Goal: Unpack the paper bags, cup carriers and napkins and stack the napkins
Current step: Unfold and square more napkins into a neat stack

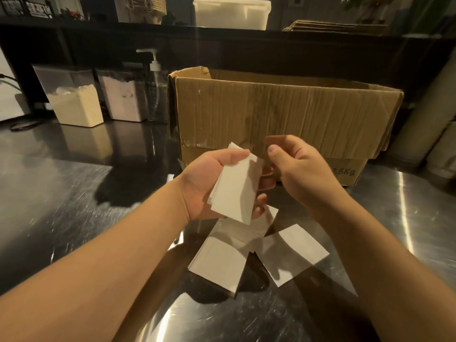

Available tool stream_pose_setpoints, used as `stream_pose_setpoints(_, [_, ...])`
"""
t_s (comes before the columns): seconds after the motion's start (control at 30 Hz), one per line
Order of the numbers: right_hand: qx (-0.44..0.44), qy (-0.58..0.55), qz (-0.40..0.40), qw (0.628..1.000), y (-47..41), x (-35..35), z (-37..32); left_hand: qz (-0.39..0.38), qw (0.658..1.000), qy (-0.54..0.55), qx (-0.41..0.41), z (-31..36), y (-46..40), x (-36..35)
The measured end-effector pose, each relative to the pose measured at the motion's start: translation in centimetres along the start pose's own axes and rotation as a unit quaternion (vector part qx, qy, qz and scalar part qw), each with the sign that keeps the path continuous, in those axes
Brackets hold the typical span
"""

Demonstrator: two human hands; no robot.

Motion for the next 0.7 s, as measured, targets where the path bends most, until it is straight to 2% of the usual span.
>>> stream_pose_setpoints(0.07, [-0.027, 0.08, 0.033, 0.996, -0.3, 1.4, 0.5, -0.023, 0.999, 0.043, -0.013, 0.4, 0.0, 0.0])
stream_pose_setpoints(0.1, [-0.052, 0.142, 0.014, 0.988, -0.5, 1.4, 1.0, -0.033, 0.998, 0.052, -0.022, 0.7, 0.1, 0.1])
stream_pose_setpoints(0.17, [-0.112, 0.261, -0.084, 0.955, -0.7, -0.6, 2.5, -0.04, 0.997, 0.058, -0.037, 1.3, 0.1, 0.4])
stream_pose_setpoints(0.23, [-0.161, 0.332, -0.176, 0.913, -0.2, -2.6, 4.1, -0.032, 0.997, 0.061, -0.045, 1.6, 0.2, 0.7])
stream_pose_setpoints(0.33, [-0.187, 0.383, -0.231, 0.874, 0.6, -3.8, 4.4, -0.017, 0.996, 0.065, -0.053, 1.7, 0.1, 0.9])
stream_pose_setpoints(0.6, [-0.2, 0.325, -0.22, 0.898, 0.9, -4.0, 4.3, 0.017, 0.996, 0.053, -0.073, 1.9, -0.1, 1.9])
stream_pose_setpoints(0.7, [-0.181, 0.314, -0.179, 0.914, 0.4, -3.1, 3.5, 0.023, 0.995, 0.057, -0.078, 2.0, -0.1, 2.2])
Point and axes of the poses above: each hand's wrist, its own y-axis away from the middle knuckle, its own x-axis out of the back of the hand, z = x × y, the point moved 9 cm from there along -y, towards the middle knuckle, and after that the axes turned 9 degrees about -z, right-handed, at the moved point
